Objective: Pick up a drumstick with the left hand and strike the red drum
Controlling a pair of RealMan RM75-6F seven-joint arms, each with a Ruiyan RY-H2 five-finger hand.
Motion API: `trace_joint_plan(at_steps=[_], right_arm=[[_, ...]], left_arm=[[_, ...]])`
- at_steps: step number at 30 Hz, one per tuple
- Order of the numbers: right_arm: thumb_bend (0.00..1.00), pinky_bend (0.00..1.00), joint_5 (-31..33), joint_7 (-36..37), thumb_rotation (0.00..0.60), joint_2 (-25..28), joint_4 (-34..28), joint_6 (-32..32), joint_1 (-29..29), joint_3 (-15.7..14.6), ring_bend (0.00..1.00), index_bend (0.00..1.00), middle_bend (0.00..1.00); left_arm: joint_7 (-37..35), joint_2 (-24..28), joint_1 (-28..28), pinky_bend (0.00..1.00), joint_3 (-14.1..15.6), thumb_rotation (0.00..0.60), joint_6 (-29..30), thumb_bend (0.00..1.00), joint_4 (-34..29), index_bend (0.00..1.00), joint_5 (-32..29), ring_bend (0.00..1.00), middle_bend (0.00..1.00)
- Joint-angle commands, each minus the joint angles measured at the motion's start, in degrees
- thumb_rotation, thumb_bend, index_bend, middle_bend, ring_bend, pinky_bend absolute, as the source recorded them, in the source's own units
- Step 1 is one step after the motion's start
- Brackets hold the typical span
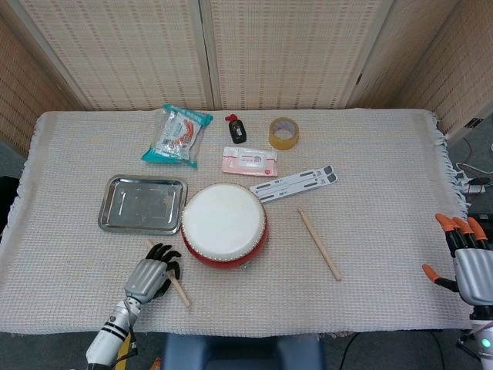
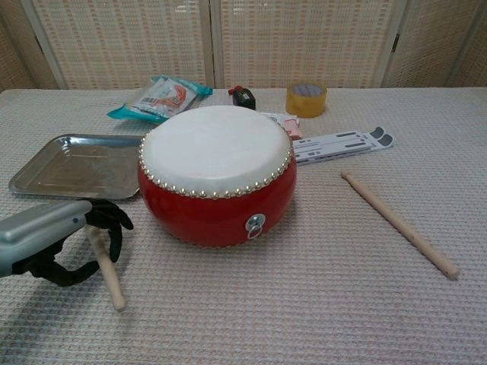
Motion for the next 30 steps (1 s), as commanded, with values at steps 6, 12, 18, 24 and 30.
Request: trace_joint_plan(at_steps=[6,12,18,24,30], right_arm=[[0.19,0.03,-0.2,0.1,0.600,0.0,0.0,-0.1,0.1,-0.1,0.00,0.00,0.11],[0.19,0.03,-0.2,0.2,0.600,0.0,-0.1,-0.3,0.2,-0.2,0.00,0.00,0.11],[0.19,0.03,-0.4,-0.1,0.600,0.2,-0.4,-0.3,0.3,-0.2,0.00,0.00,0.11],[0.19,0.03,-0.6,0.0,0.600,0.8,-1.3,-0.1,0.3,-0.2,0.00,0.00,0.11],[0.19,0.02,-1.1,-1.7,0.600,2.7,-3.9,1.1,0.3,0.5,0.00,0.00,0.11]], left_arm=[[-21.7,7.6,2.7,0.04,-3.4,0.600,2.8,0.42,-8.1,0.56,1.0,0.09,0.22],[-43.1,13.4,4.8,0.05,-5.8,0.600,2.3,0.42,-11.7,0.55,0.6,0.10,0.24],[-64.9,18.7,5.5,0.08,-6.3,0.600,-1.5,0.42,-11.0,0.54,2.2,0.13,0.26],[-84.9,21.9,4.6,0.09,-5.1,0.600,-6.4,0.42,-7.0,0.54,6.4,0.14,0.27],[-97.3,22.8,2.8,0.09,-3.0,0.600,-8.9,0.42,-1.7,0.54,10.8,0.15,0.28]])
